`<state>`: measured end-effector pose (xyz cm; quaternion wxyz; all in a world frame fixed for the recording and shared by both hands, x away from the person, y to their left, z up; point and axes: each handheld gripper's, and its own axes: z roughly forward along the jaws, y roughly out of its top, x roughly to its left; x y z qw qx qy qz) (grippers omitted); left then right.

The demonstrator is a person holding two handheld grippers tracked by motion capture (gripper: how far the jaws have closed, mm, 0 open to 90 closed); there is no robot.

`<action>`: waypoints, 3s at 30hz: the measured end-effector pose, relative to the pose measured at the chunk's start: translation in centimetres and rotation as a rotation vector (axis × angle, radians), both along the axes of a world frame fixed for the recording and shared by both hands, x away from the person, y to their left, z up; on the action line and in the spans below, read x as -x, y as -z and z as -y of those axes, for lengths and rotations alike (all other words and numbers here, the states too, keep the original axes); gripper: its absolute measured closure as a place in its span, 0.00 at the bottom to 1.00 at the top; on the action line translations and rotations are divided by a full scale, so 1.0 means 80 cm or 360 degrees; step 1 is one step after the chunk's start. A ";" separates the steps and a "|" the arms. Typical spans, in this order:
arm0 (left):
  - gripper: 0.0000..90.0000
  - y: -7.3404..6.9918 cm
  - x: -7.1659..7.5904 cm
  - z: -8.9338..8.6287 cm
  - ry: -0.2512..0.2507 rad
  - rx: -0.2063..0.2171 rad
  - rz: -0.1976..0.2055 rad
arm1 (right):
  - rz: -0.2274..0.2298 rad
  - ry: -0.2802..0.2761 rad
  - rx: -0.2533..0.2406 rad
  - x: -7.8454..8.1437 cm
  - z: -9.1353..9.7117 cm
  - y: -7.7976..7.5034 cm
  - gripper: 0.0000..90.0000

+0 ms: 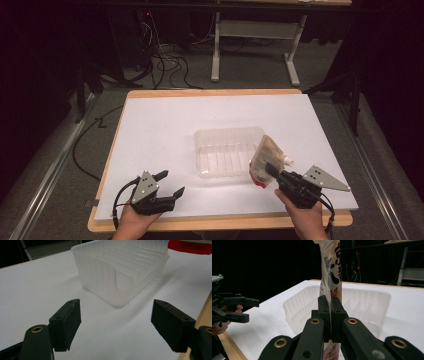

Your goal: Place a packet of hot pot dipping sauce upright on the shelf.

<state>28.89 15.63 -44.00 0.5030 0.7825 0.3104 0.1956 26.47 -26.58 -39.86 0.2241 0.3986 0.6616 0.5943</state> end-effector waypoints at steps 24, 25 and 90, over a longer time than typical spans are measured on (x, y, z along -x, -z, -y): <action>0.27 -0.002 0.006 -0.008 -0.0023 -0.0009 0.0013 | -0.0087 -0.0043 0.0024 -0.036 -0.049 0.010 1.00; 0.27 -0.002 0.006 -0.008 -0.0019 -0.0011 0.0015 | -0.0093 -0.0035 0.0037 -0.038 -0.051 0.010 1.00; 0.27 -0.002 0.007 -0.007 0.0000 -0.0017 0.0020 | -0.0084 0.0185 0.0348 -0.131 -0.099 0.042 1.00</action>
